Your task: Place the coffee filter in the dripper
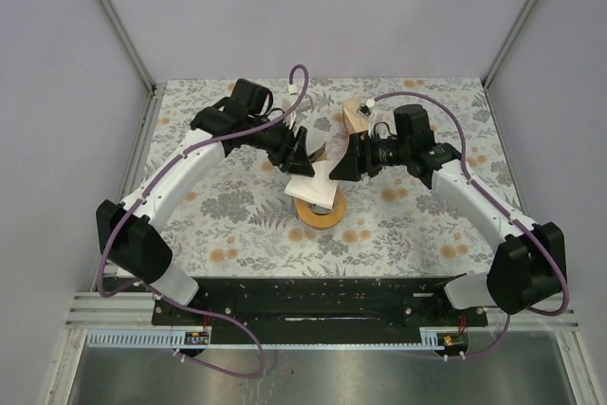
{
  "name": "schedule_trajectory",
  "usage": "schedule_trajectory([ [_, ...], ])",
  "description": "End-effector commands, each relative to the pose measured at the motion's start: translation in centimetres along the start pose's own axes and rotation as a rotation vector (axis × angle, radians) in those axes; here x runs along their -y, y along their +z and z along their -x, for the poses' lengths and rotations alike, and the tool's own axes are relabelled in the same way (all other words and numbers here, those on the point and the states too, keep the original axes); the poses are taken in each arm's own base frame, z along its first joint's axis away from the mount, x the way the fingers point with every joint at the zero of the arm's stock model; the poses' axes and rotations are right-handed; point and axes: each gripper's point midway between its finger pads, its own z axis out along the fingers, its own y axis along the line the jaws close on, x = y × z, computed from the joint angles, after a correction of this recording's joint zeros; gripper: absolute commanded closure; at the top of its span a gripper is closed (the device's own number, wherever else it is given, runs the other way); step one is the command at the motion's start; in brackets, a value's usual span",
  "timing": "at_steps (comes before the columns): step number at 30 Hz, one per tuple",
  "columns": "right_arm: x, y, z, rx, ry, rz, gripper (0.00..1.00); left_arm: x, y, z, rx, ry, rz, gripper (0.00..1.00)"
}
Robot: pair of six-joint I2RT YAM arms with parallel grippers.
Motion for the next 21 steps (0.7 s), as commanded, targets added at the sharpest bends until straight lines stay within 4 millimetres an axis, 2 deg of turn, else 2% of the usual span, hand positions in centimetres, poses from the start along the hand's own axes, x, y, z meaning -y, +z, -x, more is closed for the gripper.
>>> schedule_trajectory([
  [1, -0.8, 0.1, 1.2, 0.039, -0.029, 0.062, 0.26, 1.8, -0.3, 2.4, 0.055, 0.058, -0.066, 0.44],
  [5, -0.7, 0.2, 1.0, 0.036, -0.026, 0.064, 0.26, 1.5, 0.3, 2.2, 0.040, 0.031, -0.079, 0.46],
  [14, -0.7, 0.5, 1.1, 0.042, -0.008, 0.080, 0.27, 2.3, 1.5, 1.0, -0.021, 0.020, -0.126, 0.53],
  [19, -0.9, 0.4, 1.2, 0.048, -0.012, 0.089, 0.27, 2.7, 2.0, 0.5, -0.051, 0.043, -0.131, 0.64],
  [21, -1.0, 0.3, 1.3, 0.053, -0.018, 0.089, 0.27, 2.9, 2.2, 0.3, -0.065, 0.063, -0.121, 0.74],
])
